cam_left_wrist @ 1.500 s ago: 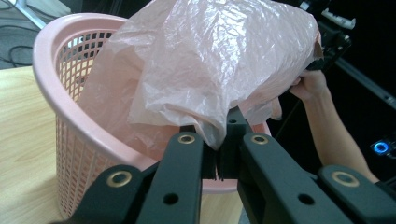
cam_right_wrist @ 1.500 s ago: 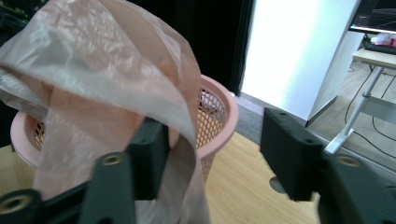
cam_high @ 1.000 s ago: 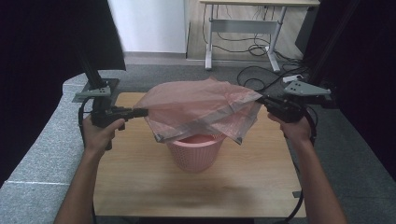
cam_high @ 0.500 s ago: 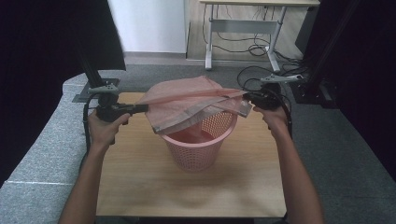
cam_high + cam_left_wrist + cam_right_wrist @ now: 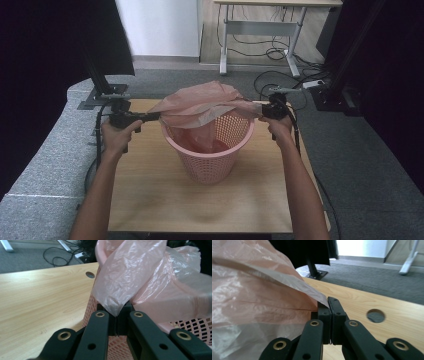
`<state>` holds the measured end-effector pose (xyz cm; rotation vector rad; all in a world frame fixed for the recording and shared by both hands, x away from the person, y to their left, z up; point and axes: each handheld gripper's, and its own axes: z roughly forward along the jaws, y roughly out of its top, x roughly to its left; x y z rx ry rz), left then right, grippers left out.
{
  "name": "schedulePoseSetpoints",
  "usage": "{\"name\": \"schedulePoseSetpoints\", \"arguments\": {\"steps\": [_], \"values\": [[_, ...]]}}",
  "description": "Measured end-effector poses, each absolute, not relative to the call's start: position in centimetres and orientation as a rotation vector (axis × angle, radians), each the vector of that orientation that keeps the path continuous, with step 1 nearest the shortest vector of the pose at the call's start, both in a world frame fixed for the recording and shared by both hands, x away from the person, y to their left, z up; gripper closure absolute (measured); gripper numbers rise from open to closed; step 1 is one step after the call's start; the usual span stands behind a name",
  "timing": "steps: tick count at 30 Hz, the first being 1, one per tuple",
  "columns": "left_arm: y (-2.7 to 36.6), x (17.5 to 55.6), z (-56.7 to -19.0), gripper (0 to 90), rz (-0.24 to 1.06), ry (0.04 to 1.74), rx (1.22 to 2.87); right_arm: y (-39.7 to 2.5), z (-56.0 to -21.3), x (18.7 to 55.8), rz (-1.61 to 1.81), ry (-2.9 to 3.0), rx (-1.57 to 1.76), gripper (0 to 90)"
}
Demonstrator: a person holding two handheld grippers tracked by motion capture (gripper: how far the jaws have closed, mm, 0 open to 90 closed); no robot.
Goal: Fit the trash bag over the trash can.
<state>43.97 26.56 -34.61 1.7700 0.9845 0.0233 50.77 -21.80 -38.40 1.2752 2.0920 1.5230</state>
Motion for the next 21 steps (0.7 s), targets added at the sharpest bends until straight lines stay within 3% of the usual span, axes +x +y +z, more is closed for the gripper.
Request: {"name": "schedulePoseSetpoints", "arguments": {"steps": [21], "values": [[25.9, 46.3, -37.5, 89.8, -0.077, 1.021, 1.705, -19.0, -42.8, 53.2, 1.683, 2.208, 1.316, 89.5]]}}
